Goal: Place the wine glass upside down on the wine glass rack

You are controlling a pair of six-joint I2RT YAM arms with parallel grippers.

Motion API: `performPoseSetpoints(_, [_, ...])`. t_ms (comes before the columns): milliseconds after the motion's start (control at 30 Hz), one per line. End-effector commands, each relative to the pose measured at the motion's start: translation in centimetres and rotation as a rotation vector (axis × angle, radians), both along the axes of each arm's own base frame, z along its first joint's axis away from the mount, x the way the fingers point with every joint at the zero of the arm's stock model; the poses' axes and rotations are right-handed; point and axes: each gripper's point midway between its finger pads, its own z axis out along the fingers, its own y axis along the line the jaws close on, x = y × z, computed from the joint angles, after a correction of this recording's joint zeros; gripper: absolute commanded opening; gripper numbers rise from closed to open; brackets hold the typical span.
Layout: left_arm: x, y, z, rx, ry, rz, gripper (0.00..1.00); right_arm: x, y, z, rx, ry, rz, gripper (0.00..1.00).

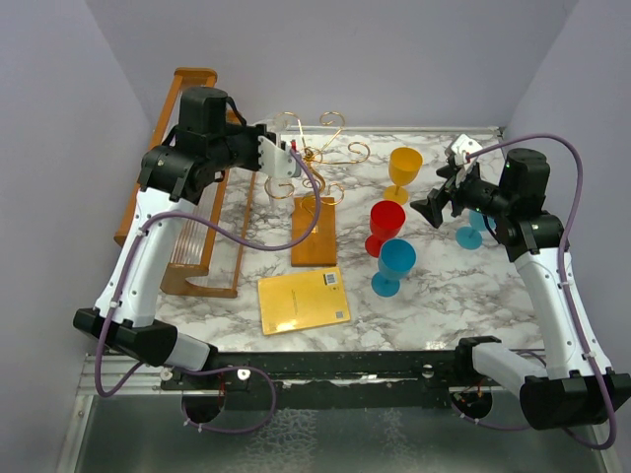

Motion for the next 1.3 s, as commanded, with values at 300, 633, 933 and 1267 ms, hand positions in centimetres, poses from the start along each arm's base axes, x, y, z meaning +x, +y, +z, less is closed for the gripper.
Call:
performPoseSetpoints(300, [1.0,2.5,1.9,-0.015,-0.08,0.175,0.01,0.1,0.0,0.6,-0.004,-0.039,0.005,0.97])
performPoseSetpoints(633, [-0.1,3.5,1.1,-0.008,-0.047,0.215,0.01,0.1,0.0,0.6,-0.004,-0.039,0.007,0.98])
performPoseSetpoints(933, [-1.3,3.1,1.0,-0.028,-0.02,0.179,0.01,0.0,0.1,0.5,-0.003,-0.033,0.012,0.98])
performPoseSetpoints(1267, [-2.2,2.3,0.8,-0.051,0.012,0.132,0.01,-0.1,0.1,0.5,-0.002,-0.032,0.015,0.98])
